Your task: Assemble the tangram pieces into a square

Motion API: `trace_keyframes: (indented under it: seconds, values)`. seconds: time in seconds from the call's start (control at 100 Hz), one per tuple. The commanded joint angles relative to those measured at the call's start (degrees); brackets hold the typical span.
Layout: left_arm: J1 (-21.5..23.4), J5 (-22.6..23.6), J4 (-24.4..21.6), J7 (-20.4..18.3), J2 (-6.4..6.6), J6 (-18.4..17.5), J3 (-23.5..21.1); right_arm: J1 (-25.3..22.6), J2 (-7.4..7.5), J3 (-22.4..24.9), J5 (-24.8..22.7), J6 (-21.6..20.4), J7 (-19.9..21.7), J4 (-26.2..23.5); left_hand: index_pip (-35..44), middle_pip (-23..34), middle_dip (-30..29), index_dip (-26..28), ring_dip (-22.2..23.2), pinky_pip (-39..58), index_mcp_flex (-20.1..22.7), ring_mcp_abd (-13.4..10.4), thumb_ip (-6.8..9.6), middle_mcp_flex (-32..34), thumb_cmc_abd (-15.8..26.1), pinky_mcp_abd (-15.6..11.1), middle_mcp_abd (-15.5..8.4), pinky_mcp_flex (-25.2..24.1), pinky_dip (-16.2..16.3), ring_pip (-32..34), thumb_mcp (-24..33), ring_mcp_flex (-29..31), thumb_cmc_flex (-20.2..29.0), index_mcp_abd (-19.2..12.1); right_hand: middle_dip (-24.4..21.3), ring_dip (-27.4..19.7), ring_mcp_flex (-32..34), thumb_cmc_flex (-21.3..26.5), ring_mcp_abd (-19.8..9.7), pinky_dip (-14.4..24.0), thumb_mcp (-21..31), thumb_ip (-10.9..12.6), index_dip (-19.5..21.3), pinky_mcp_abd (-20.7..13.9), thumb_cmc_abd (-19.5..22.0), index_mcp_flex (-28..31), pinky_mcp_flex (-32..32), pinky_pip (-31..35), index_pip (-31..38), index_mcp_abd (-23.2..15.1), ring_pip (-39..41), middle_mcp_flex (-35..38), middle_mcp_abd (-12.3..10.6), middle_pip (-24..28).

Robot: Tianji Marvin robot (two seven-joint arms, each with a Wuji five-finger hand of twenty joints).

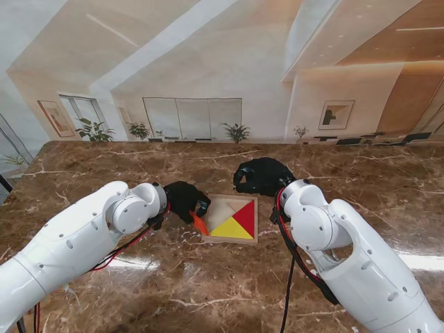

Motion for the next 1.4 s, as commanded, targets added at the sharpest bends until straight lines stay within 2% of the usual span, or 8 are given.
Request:
trace_keyframes:
  seconds: [0.0,0.45,0.61,0.96,1.39]
  values:
    - [-0.90,-0.07,0.78,0.26,-0.56,-0.10,0.99,-0.13,0.05,-0.20,0.47,0.14,1.05,0.54,2.67,0.03,0.22,2.63,-0.78,-0.06,1.50,-0.40,2.21,-0.16,-0.39,-0.89,-2.67,-1.02,-1.33,-0.80,2.19,-0.49,4.49,-3.03,-0.27,-0.20,1.72,-2.48,-0.37,-0.29,0.13,1.08,0.20,-0.17,1.65,-0.74,0.17,1.92,0.78,0.26,0.63,-0.15,0.10,0.41]
    - [-6.77,-2.77,4.12,1.46,-2.32,0.44,8.45,0.31,0.12,-0.45,0.91,0.26,1.60,1.12,2.51,0.02,0.59,3.29,-1.31,-0.06,1.39,-0.40,2.17,-0.73,-0.17,-1.13,-2.69,-1.55,-1.56,-0.64,2.37,-1.11,4.51,-3.21,-0.28,-0.20,1.73,-2.55,-0.43,-0.33,0.14,1.08,0.19,-0.27,1.77,-0.77,0.21,1.98,0.85,0.31,0.67,-0.21,0.09,0.44]
    - [-8.75,-2.40,5.39,2.20,-2.85,0.43,10.44,0.35,0.15,-0.47,1.11,0.19,1.76,1.25,2.46,-0.59,-0.07,3.54,-1.79,-0.03,1.75,-0.71,2.19,-1.04,-0.54,-1.29,-2.98,-1.65,-1.61,-1.13,2.53,-1.42,4.72,-3.36,-0.28,-0.21,1.74,-2.56,-0.44,-0.34,0.15,1.09,0.18,-0.29,1.82,-0.76,0.22,2.00,0.86,0.24,0.69,-0.19,0.10,0.47]
    - [-12.55,0.56,7.86,2.70,-2.89,-1.41,13.76,0.39,0.24,-0.36,1.20,0.01,2.20,1.43,1.98,-2.03,-2.62,4.10,-3.38,-0.15,3.47,-1.17,1.85,-0.10,-2.52,-1.76,-3.10,-1.19,-2.02,-2.36,3.57,-0.85,5.06,-3.60,-0.30,-0.23,1.70,-2.56,-0.39,-0.36,0.13,1.11,0.13,-0.30,1.91,-0.88,0.17,2.02,0.83,0.23,0.69,-0.22,0.13,0.47]
    - [-15.77,0.97,12.45,6.32,-4.74,-3.40,19.01,0.57,0.30,-0.44,1.43,0.16,2.63,1.62,1.22,-2.41,-3.53,4.08,-3.92,-0.11,4.64,-1.36,1.25,0.34,-3.76,-2.03,-3.04,-1.19,-2.47,-2.38,4.56,-0.75,4.70,-3.80,-0.31,-0.23,1.78,-2.61,-0.35,-0.37,0.13,1.12,0.11,-0.28,1.97,-0.89,0.19,2.06,0.86,0.29,0.74,-0.13,0.11,0.51]
